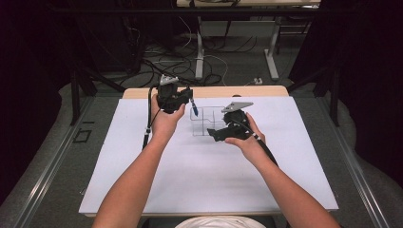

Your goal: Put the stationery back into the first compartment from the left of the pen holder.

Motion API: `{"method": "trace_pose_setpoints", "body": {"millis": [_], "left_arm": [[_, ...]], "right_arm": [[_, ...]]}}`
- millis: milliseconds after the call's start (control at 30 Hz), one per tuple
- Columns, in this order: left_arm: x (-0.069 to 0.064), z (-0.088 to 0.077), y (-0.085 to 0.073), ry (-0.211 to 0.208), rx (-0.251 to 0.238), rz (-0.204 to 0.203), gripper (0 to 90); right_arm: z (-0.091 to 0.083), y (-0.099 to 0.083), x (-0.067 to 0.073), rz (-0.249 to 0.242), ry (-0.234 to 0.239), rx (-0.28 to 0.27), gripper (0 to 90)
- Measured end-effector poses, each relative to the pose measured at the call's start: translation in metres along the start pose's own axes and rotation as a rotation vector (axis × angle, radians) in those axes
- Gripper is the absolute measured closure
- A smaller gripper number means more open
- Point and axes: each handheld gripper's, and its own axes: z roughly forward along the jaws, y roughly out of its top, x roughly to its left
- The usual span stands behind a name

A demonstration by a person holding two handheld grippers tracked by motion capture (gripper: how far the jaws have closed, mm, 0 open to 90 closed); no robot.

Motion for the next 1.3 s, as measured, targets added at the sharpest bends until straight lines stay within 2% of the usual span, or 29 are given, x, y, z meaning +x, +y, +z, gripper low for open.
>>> {"method": "trace_pose_setpoints", "body": {"millis": [200, 400, 633, 867, 1067, 1300], "left_arm": [[0.000, 0.008, -0.003, 0.008, 0.026, 0.010, 79.8], [-0.003, 0.016, -0.006, 0.013, 0.057, 0.030, 79.8], [-0.005, 0.024, -0.010, 0.025, 0.089, 0.058, 79.7], [-0.008, 0.031, -0.014, 0.023, 0.127, 0.082, 79.7], [-0.008, 0.035, -0.017, 0.029, 0.148, 0.093, 79.7], [-0.005, 0.037, -0.023, 0.031, 0.168, 0.086, 79.6]], "right_arm": [[0.001, 0.000, 0.000, 0.000, 0.001, 0.004, 3.9], [0.002, -0.001, 0.000, -0.017, -0.022, -0.001, 1.6], [0.002, -0.001, -0.001, -0.007, -0.025, -0.005, 1.5], [0.004, -0.003, 0.000, 0.000, -0.020, 0.015, 1.8], [0.002, -0.002, 0.000, -0.001, -0.012, 0.028, 2.1], [0.005, -0.003, 0.001, -0.002, -0.014, 0.012, 2.4]]}}
